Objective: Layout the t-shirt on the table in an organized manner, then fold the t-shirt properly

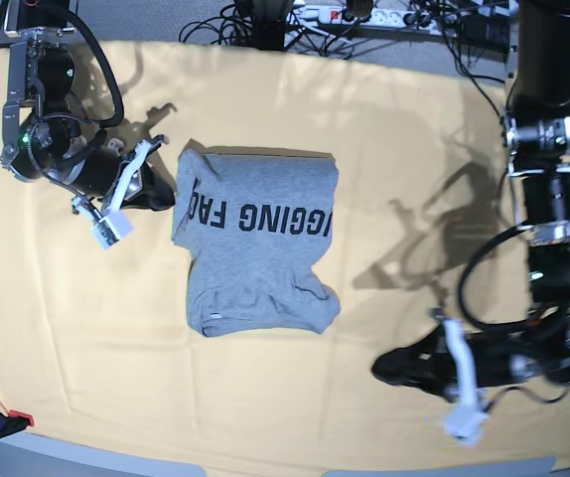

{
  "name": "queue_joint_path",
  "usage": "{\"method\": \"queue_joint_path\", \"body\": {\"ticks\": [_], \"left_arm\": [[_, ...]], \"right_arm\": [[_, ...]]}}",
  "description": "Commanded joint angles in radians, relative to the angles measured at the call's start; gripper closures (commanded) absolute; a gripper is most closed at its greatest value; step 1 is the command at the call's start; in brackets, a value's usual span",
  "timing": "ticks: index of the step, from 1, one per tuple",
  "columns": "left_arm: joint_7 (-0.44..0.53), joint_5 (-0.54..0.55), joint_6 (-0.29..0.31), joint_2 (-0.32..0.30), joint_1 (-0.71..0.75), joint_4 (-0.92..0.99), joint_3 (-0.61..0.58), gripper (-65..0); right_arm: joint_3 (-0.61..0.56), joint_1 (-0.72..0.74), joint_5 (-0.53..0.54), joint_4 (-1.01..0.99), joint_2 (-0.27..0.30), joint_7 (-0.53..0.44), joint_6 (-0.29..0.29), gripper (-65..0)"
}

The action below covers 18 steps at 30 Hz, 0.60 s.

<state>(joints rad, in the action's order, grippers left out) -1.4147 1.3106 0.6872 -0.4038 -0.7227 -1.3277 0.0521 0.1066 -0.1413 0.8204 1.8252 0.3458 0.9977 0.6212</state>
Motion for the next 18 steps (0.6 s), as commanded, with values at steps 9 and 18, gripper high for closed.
{"method": "queue_joint_path", "body": {"ticks": [9, 18], "left_arm": [[0.018, 0.170, 0.011, -0.086, 0.147, -0.013, 0.107, 0.0], [0.018, 0.173, 0.011, -0.101, 0.228, -0.013, 0.121, 0.0]], "right_arm": [[0.005, 0.003, 0.018, 0.018, -0.069, 0.008, 0.061, 0.0], [0.005, -0.024, 0.229, 0.018, -0.071, 0.220, 0.077, 0.0]]}}
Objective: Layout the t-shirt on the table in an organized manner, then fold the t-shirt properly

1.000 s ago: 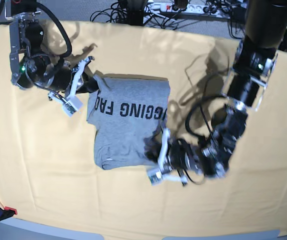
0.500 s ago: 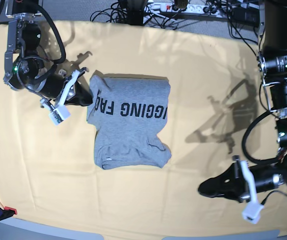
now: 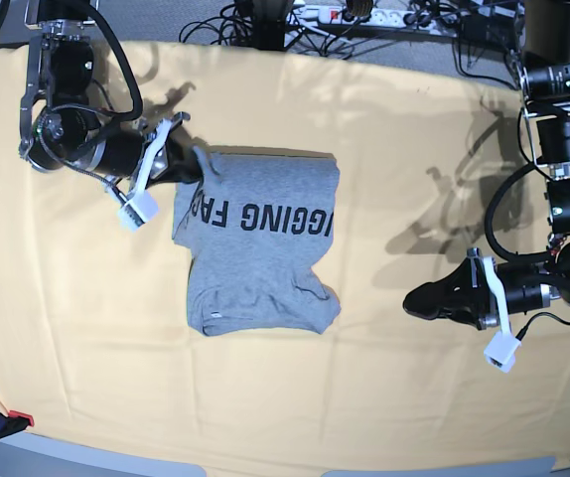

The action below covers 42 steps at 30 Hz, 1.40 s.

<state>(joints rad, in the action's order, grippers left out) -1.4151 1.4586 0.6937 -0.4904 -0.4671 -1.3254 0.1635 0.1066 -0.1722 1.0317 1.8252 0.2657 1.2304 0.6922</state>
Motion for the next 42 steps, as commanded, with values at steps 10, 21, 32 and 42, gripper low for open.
{"method": "queue_joint_path", "body": {"ticks": [10, 21, 32, 42], "left_arm": [[0.019, 0.025, 0.004, -0.025, -0.007, -0.016, 0.009, 0.0], [0.019, 0.025, -0.044, -0.071, 0.026, -0.053, 0.009, 0.0], [0.019, 0.025, -0.058, -0.087, 0.324, -0.589, 0.045, 0.0], [0.019, 0.025, -0.090, -0.109, 0.764, -0.837, 0.354, 0.0]], "right_arm": [[0.106, -0.043, -0.044, 0.026, 0.009, -0.120, 0.006, 0.0], [0.481, -0.053, 0.452, 0.032, 0.009, 0.121, 0.006, 0.0], [0.697, -0.272, 0.452, 0.248, 0.008, 0.166, 0.006, 0.0], [0.886, -0.588, 0.452, 0.367, 0.002, 0.166, 0.006, 0.0]]}}
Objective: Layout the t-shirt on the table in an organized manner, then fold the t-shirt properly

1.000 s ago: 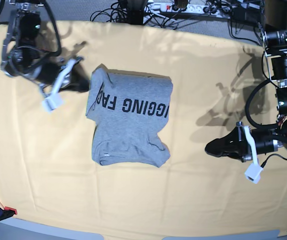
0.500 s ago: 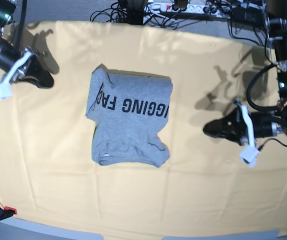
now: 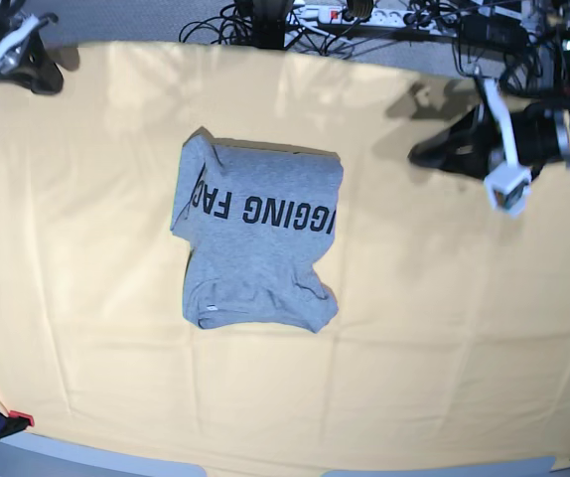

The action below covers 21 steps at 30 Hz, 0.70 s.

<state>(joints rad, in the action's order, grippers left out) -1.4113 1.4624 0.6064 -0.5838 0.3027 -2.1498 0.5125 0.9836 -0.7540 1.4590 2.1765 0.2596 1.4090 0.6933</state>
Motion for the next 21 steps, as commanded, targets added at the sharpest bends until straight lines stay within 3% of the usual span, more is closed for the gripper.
{"method": "queue_joint_path", "body": {"ticks": [1, 9, 13, 16, 21], "left_arm": [[0.015, 0.021, -0.009, -0.014, 0.055, -0.019, 0.027, 0.0], [0.015, 0.021, -0.006, -0.014, 0.545, -0.072, 0.101, 0.0], [0.015, 0.021, 0.046, 0.006, 0.744, -0.073, 0.101, 0.0], [0.015, 0.021, 0.092, 0.047, 0.840, -0.071, 0.101, 0.0], [0.015, -0.062, 0.092, 0.105, 0.877, 0.013, 0.057, 0.0]], "right_arm": [[0.017, -0.038, 0.025, 0.016, -0.001, -0.013, 0.005, 0.0], [0.018, -0.233, 0.025, 0.015, -0.087, -0.013, 0.005, 0.0], [0.008, -0.312, 0.025, 0.007, -0.127, -0.013, 0.005, 0.0], [-0.035, -0.366, 0.025, -0.056, -0.126, -0.013, 0.005, 0.0], [-0.196, -0.384, 0.025, -0.274, -0.097, -0.013, 0.005, 0.0]]}}
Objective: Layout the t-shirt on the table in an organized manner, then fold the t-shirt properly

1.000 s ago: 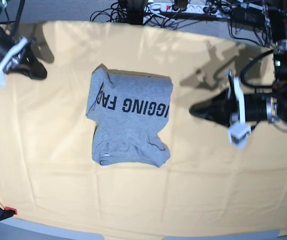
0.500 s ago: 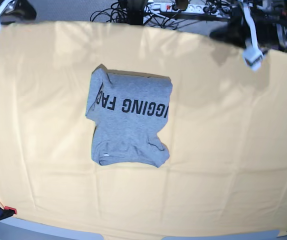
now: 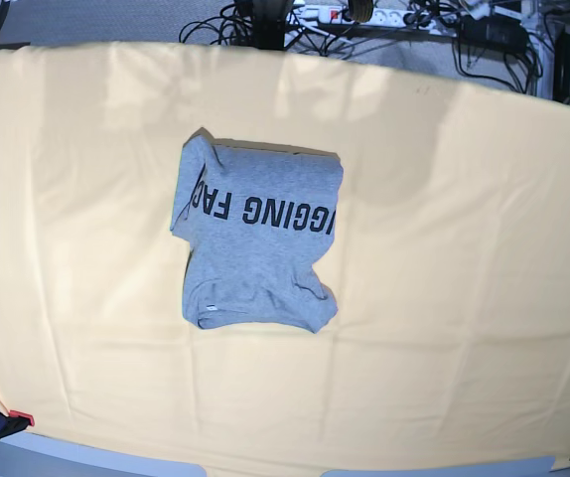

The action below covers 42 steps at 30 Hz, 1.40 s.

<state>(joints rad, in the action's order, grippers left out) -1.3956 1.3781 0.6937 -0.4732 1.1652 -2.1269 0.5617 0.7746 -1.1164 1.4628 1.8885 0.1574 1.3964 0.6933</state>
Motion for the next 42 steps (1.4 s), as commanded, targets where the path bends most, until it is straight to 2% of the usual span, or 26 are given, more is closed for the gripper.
{"method": "queue_joint_path", "body": {"ticks": [1, 2, 7, 9, 12, 14, 18, 22, 23, 28, 29, 31, 33, 36, 40, 42], "left_arm": [[-0.001, -0.018, 0.004, -0.006, 0.014, 0.024, -0.018, 0.0], [-0.001, -0.068, 0.004, -0.006, 0.012, 0.062, -0.047, 0.0], [0.114, -0.300, 0.004, -0.006, -0.121, 0.299, -0.229, 0.0], [0.163, -0.352, 0.004, -0.006, -0.193, 0.424, -0.302, 0.0], [0.254, -0.386, 0.004, -0.004, -0.310, 0.621, -0.389, 0.0], [0.299, -0.420, 0.004, 0.018, -0.391, 0.752, -0.417, 0.0], [0.391, -0.556, 0.004, 0.090, -0.541, 0.983, -0.418, 0.0], [0.624, -0.745, 0.004, 0.121, -0.653, 1.175, -0.418, 0.0], [0.688, -0.800, 0.004, 0.125, -0.679, 1.215, -0.418, 0.0], [1.043, -1.151, 0.004, 0.148, -0.805, 1.381, -0.418, 0.0], [1.097, -1.213, -0.020, 0.156, -0.830, 1.408, -0.418, 0.0], [1.183, -1.287, -0.135, 0.171, -0.875, 1.461, -0.418, 0.0], [1.246, -1.299, -0.247, 0.191, -0.914, 1.508, -0.424, 0.0], [1.308, -1.300, -0.361, 0.230, -0.953, 1.567, -0.491, 0.0], [1.408, -1.297, -0.516, 0.280, -0.964, 1.602, -0.652, 0.0], [1.411, -1.252, -0.588, 0.299, -0.964, 1.602, -0.714, 0.0]], "right_arm": [[-0.032, -0.021, -0.001, -0.032, 0.014, 0.000, 0.005, 0.0], [-0.077, -0.019, -0.047, -0.076, 0.023, 0.000, 0.005, 0.0], [-0.275, 0.068, -0.340, -0.262, 0.068, -0.201, 0.005, 0.0], [-0.331, 0.119, -0.451, -0.342, 0.074, -0.270, 0.005, 0.0], [-0.388, 0.197, -0.546, -0.468, 0.079, -0.381, 0.005, 0.0], [-0.415, 0.250, -0.614, -0.559, 0.079, -0.468, 0.005, 0.0], [-0.464, 0.356, -0.785, -0.748, 0.079, -0.622, 0.005, 0.0], [-0.526, 0.452, -0.939, -0.921, 0.079, -0.808, 0.005, 0.0], [-0.547, 0.476, -0.980, -0.959, 0.079, -0.857, -0.010, 0.0], [-0.669, 0.588, -1.183, -1.112, 0.078, -1.097, -0.191, 0.0], [-0.696, 0.608, -1.211, -1.133, 0.077, -1.133, -0.224, 0.0], [-0.753, 0.649, -1.268, -1.164, 0.073, -1.174, -0.289, 0.0], [-0.812, 0.687, -1.299, -1.179, 0.069, -1.190, -0.360, 0.0], [-0.890, 0.734, -1.316, -1.184, 0.057, -1.195, -0.466, 0.0], [-0.955, 0.776, -1.315, -1.184, 0.035, -1.195, -0.492, 0.0], [-0.965, 0.782, -1.317, -1.184, 0.022, -1.195, -0.491, 0.0]]}}
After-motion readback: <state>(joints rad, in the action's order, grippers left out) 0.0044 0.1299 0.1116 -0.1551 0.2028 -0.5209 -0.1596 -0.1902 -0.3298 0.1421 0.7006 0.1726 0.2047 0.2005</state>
